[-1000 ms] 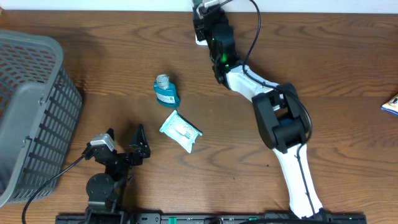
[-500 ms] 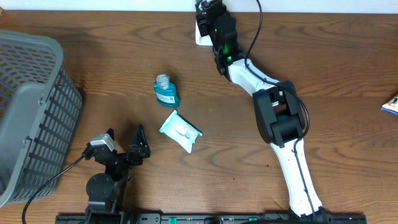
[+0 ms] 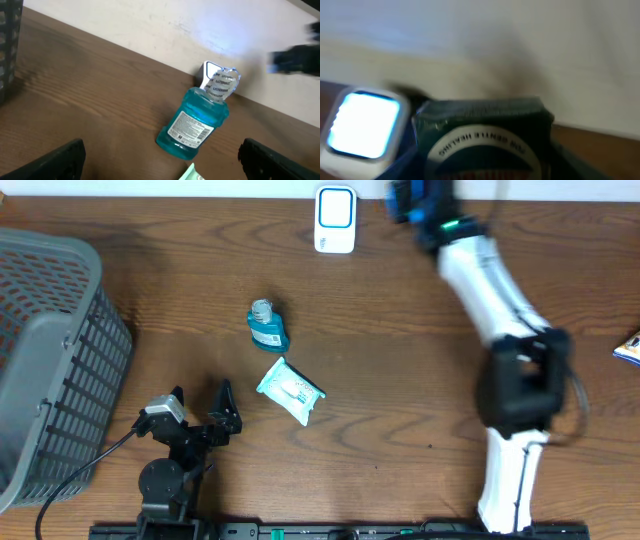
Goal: Scan the item barcode
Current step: 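Carry the tin to the right edge and release it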
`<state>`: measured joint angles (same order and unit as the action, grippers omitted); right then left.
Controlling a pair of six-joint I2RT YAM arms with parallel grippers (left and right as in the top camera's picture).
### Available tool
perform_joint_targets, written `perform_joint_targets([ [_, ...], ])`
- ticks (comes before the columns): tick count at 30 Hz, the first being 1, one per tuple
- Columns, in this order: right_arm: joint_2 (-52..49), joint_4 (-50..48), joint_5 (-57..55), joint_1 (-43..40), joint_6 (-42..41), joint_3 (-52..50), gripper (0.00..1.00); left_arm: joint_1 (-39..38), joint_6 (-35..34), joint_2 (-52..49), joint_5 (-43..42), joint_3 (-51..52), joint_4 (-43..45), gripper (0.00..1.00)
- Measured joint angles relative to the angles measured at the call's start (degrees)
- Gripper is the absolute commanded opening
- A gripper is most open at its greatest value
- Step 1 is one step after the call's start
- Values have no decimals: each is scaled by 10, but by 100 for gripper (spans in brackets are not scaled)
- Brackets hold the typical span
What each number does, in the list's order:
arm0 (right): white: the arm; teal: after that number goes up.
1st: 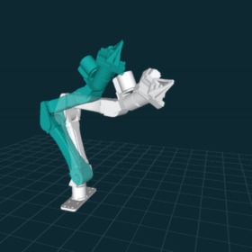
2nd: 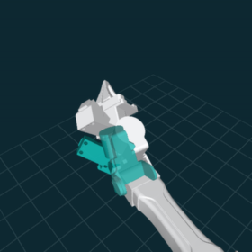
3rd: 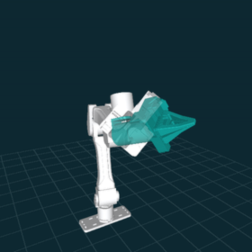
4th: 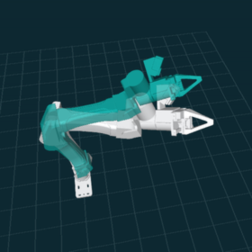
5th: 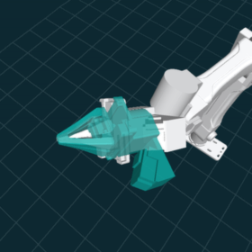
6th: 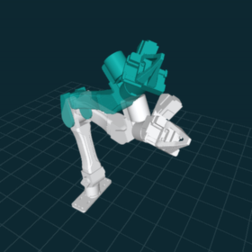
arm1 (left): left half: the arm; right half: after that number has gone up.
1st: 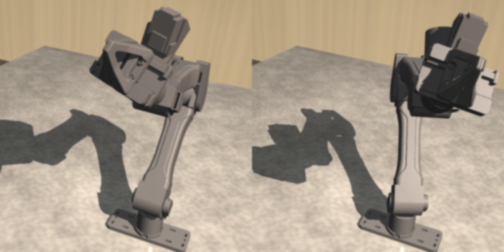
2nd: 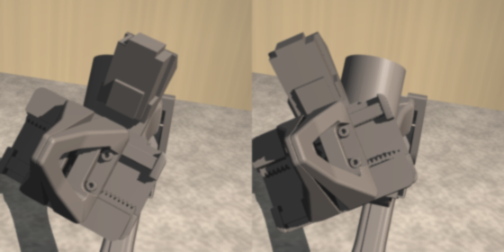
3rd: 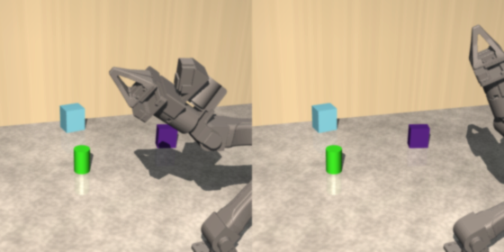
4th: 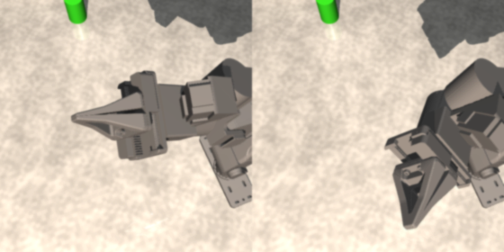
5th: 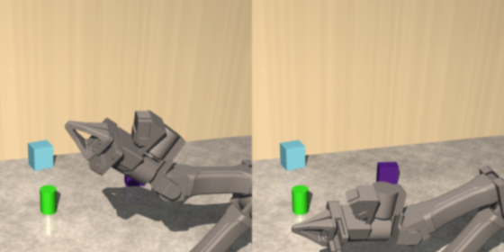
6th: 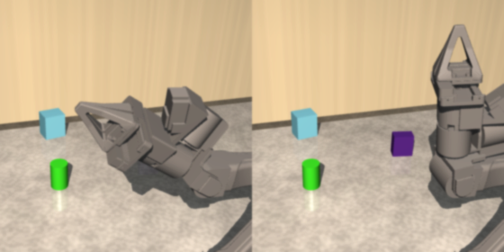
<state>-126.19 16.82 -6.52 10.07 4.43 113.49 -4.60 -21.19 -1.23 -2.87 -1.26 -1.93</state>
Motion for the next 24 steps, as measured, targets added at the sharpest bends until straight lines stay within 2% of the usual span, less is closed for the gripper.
perform_joint_targets([
  [6, 51, 140, -19, -140, 6, 12, 45, 0, 0, 0, 0, 0, 0, 98],
  [11, 9, 196, -21, -260, 8, 10, 45, 0, 0, 0, 0, 0, 0, 98],
  [14, -31, 219, -19, -327, 7, 8, 49, 0, 0, 0, 0, 0, 0, 98],
  [16, -54, 230, -9, -360, 6, 5, 58, 0, 0, 0, 0, 0, 0, 98],
  [18, -75, 238, 11, -390, 5, 0, 99, 0, 0, 0, 0, 0, 0, 98],
  [24, -86, 234, 54, -433, -1, -4, 99, 0, 0, 0, 0, 0, 0, 97],
])
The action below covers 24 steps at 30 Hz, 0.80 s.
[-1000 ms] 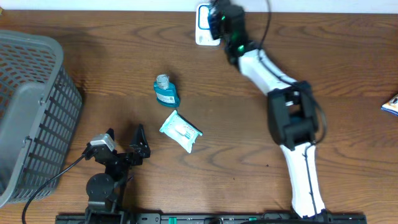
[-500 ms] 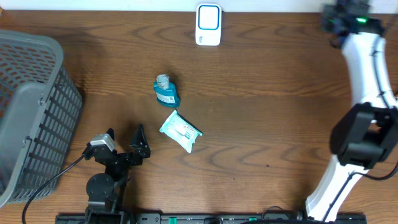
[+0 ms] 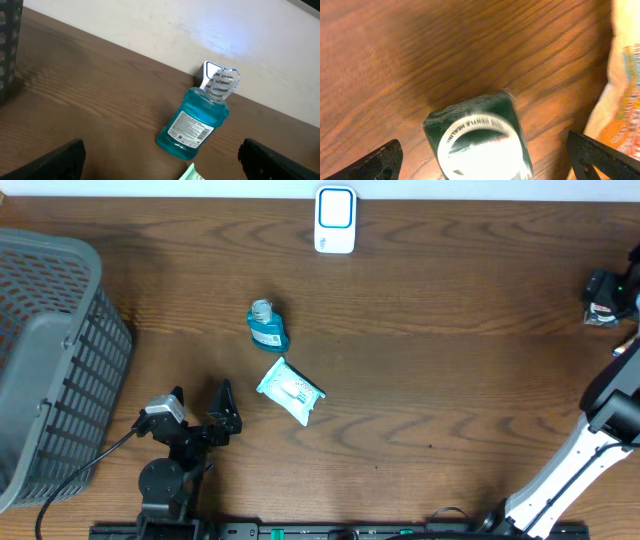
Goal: Scan the item barcode
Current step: 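Carry the tin to the right edge and release it, then reach the right gripper to the teal mouthwash bottle and grasp it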
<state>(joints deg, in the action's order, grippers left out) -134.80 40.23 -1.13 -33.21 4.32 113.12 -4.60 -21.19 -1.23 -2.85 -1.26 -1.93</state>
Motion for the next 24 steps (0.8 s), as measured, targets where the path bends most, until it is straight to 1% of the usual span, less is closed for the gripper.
perform_joint_targets([
  [3, 9, 1, 19, -8, -16, 0, 99, 0, 0, 0, 0, 0, 0, 98],
  [6, 41, 6, 56, -7, -45, -1, 99, 0, 0, 0, 0, 0, 0, 98],
  [11, 147, 39, 179, 8, -116, -1, 99, 0, 0, 0, 0, 0, 0, 98],
  [14, 213, 76, 250, 36, -142, 2, 99, 0, 0, 0, 0, 0, 0, 98],
  [16, 241, 101, 281, 67, -151, 5, 99, 0, 0, 0, 0, 0, 0, 98],
  [19, 260, 137, 316, 141, -147, 7, 99, 0, 0, 0, 0, 0, 0, 98],
  [23, 252, 169, 358, 261, -89, 7, 99, 0, 0, 0, 0, 0, 0, 98],
  [24, 248, 178, 366, 305, -64, 6, 99, 0, 0, 0, 0, 0, 0, 98],
])
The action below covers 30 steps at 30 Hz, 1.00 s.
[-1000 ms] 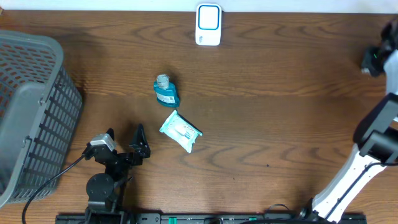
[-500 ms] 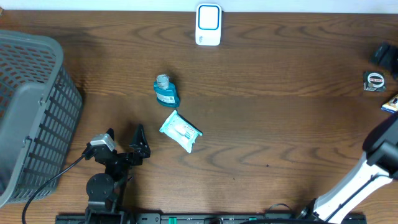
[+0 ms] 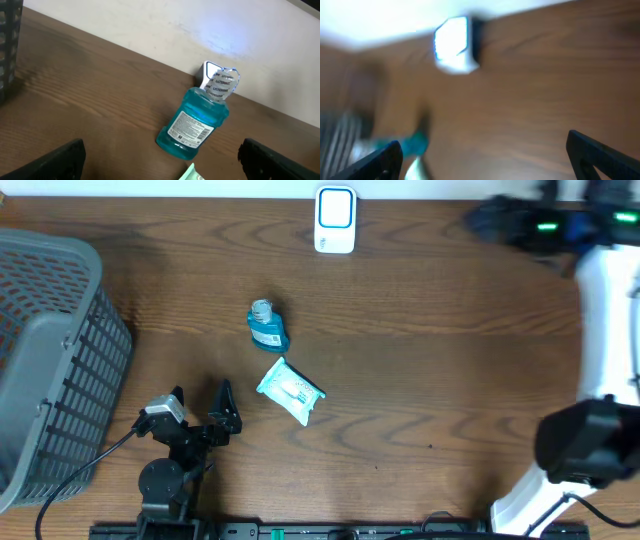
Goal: Scan the item barcode
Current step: 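Reach the right gripper to the teal mouthwash bottle and grasp it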
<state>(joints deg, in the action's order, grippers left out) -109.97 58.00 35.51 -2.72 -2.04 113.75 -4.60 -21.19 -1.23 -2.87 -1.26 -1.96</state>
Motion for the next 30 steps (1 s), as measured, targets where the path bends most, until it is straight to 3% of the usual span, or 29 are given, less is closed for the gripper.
perform_joint_targets([
  [9, -2, 69, 9, 224, 228, -1, 99, 0, 0, 0, 0, 0, 0, 98],
  [13, -2, 53, -11, 302, 302, -12, 99, 0, 0, 0, 0, 0, 0, 98],
  [20, -3, -94, -47, 362, 343, -108, 99, 0, 0, 0, 0, 0, 0, 98],
  [30, -11, -268, -67, 397, 330, -183, 99, 0, 0, 0, 0, 0, 0, 98],
])
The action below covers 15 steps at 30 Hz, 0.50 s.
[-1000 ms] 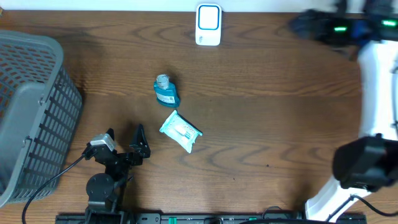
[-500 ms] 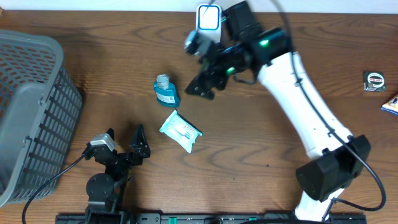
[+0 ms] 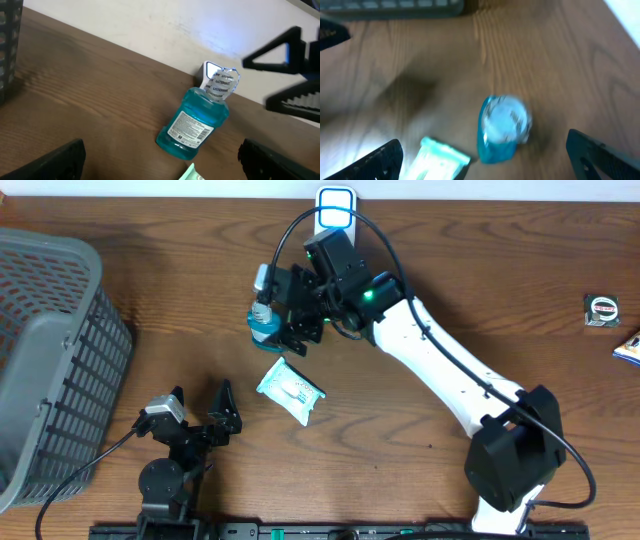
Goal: Scan the item barcode
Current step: 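Reach the right gripper to the teal mouthwash bottle and grasp it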
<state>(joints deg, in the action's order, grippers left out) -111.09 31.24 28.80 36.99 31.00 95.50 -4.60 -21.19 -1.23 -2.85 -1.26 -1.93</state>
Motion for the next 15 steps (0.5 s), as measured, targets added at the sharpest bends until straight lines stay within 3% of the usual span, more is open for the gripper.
perform_joint_targets([
  [15, -82, -134, -47, 11, -63, -7, 99, 0, 0, 0, 0, 0, 0, 98],
])
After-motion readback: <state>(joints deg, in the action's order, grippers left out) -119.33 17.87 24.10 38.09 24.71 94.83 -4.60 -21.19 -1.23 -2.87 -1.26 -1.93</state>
